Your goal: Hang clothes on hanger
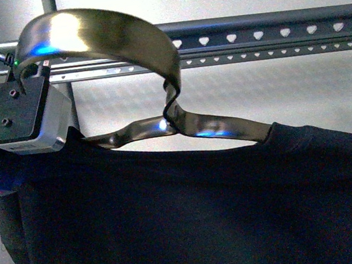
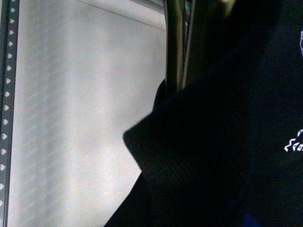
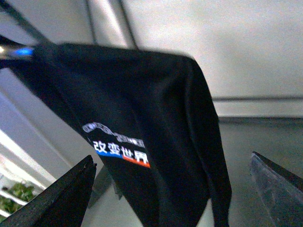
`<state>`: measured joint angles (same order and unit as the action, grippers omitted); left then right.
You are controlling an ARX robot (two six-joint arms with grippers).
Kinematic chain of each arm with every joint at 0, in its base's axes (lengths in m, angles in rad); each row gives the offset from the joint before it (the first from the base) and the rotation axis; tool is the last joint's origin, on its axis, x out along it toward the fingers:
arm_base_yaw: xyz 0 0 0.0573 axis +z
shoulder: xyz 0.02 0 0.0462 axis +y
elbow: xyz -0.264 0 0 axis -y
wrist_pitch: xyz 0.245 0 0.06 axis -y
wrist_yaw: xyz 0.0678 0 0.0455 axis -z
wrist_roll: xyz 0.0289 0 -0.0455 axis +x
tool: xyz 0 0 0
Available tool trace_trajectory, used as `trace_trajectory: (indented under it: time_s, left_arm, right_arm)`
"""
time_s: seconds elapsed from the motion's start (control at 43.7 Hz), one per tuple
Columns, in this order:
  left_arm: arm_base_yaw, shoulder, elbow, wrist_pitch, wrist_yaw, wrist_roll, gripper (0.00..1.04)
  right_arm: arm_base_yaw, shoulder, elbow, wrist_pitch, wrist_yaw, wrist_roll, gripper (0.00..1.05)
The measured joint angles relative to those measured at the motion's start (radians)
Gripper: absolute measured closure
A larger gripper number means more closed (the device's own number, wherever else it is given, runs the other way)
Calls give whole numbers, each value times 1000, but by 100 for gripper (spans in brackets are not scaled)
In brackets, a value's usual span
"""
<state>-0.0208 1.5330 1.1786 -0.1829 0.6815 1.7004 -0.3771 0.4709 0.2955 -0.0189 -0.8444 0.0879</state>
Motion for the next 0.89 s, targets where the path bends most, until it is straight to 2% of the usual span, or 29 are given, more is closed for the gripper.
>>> trace_trajectory:
  time_s: [0.115, 0.16, 0.229, 0.252, 0.321, 0.435, 0.55, 0.893]
  left_arm:
    - [5, 1, 0, 0, -1, 0, 93]
    - [6, 1, 0, 0, -2, 0, 93]
    - [6, 1, 0, 0, -2, 0, 93]
    - [6, 1, 0, 0, -2, 0, 93]
    - [5, 1, 0, 0, -3, 1, 93]
    - [5, 1, 0, 0, -1, 2, 93]
    - [5, 1, 0, 0, -2, 2, 93]
    - [5, 1, 0, 0, -2, 3, 93]
  right_arm:
    - [18, 127, 144, -23, -74, -221, 7]
    - [42, 195, 225, -73, -113, -419, 7]
    - [68, 282, 342, -254, -192, -715, 7]
    - [82, 323, 393, -350, -184, -826, 7]
    - [122, 410, 488, -486, -105, -1112, 7]
    - [171, 493, 562, -536, -20, -1360, 7]
    - [243, 562, 616, -492, 62, -1469, 7]
    - [384, 755, 692, -384, 205, -1426, 7]
